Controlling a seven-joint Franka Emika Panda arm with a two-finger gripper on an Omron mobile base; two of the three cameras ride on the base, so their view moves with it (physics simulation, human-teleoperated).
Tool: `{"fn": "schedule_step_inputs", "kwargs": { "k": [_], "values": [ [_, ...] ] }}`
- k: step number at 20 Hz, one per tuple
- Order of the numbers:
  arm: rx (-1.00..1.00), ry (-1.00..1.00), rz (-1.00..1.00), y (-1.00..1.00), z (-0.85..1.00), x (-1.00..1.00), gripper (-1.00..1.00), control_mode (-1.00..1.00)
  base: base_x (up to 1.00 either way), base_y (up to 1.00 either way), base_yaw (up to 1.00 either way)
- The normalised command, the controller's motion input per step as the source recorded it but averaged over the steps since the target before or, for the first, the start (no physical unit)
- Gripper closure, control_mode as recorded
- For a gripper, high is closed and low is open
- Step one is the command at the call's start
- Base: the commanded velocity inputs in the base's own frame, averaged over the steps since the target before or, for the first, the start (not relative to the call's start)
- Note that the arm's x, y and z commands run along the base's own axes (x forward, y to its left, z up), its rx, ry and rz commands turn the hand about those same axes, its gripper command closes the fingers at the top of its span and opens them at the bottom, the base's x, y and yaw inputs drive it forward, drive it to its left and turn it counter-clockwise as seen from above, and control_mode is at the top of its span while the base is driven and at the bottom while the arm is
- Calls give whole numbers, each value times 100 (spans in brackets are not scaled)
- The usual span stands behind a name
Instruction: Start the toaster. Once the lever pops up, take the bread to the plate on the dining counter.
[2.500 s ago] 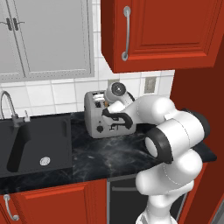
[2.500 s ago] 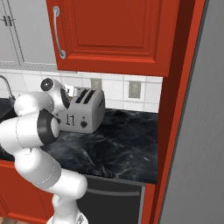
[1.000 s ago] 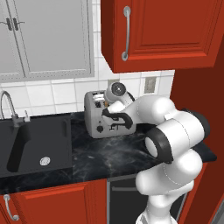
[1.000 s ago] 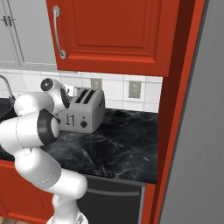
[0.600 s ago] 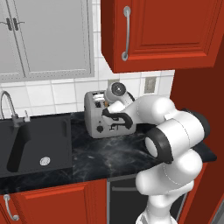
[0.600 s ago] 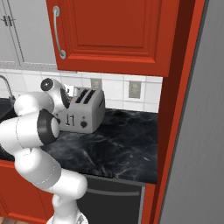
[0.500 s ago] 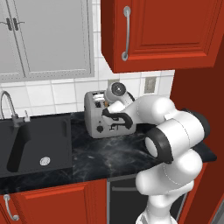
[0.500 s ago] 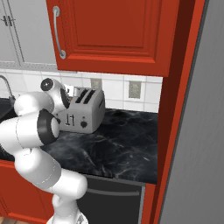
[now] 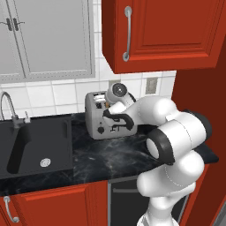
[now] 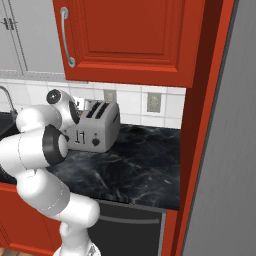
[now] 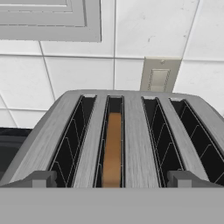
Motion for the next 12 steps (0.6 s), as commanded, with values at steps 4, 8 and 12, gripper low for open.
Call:
{"fn": "schedule_step_inputs", "kwargs": {
  "k": [4, 8, 12],
  "values": [
    [0, 0, 0, 0, 0, 0, -100, -100, 0, 0, 0],
    [0, 0, 0, 0, 0, 0, -100, -100, 0, 0, 0],
    [0, 0, 0, 0, 0, 0, -100, -100, 0, 0, 0]
  ]
}}
